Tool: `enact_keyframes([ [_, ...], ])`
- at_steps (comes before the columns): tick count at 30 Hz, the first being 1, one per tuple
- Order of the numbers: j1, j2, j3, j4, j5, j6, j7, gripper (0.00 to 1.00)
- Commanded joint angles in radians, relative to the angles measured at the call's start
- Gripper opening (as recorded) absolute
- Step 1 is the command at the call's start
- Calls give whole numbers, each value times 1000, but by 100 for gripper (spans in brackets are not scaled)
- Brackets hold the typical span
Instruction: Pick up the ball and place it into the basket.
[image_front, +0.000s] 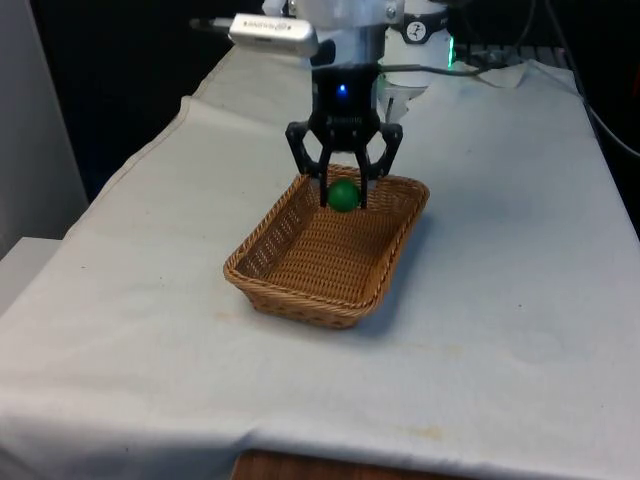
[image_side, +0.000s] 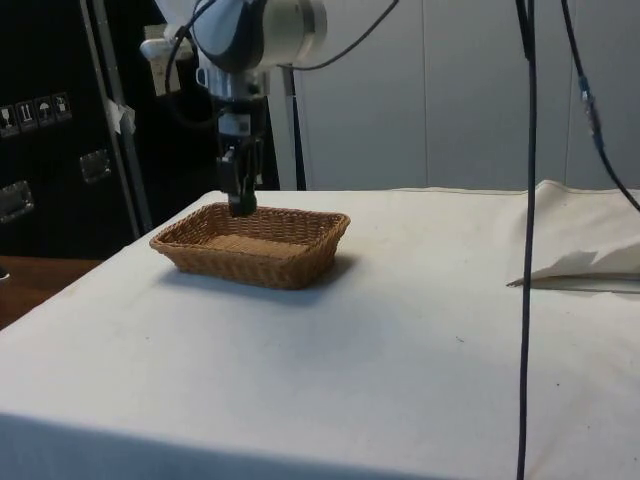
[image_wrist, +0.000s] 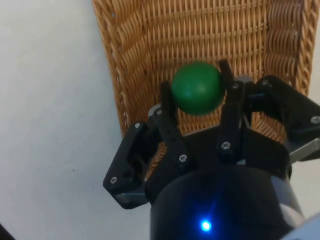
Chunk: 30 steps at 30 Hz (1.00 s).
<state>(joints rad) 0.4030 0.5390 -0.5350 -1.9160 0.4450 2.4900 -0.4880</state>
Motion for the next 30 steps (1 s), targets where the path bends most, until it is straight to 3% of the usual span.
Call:
enact_keyframes([
  [1,-8,9,12,4,14,6,-11,0],
  [7,-8,53,22,8,41,25,-18,0],
  [8,1,40,7,5,21,11,-6,0],
  [9,-8,53,22,8,41,25,-18,0],
  [16,-5,90,27,10,54,37,-17,0],
  [17,1,87,18,7,43,30,-11,0],
  [18,-4,90,26,10,53,36,-16,0],
  [25,1,89,21,8,47,31,-13,0],
  [26,1,89,20,8,47,30,-13,3],
  [27,3,90,18,8,43,29,-10,12],
  [28,1,89,20,8,47,30,-13,12],
  [30,1,89,20,8,46,29,-13,28],
])
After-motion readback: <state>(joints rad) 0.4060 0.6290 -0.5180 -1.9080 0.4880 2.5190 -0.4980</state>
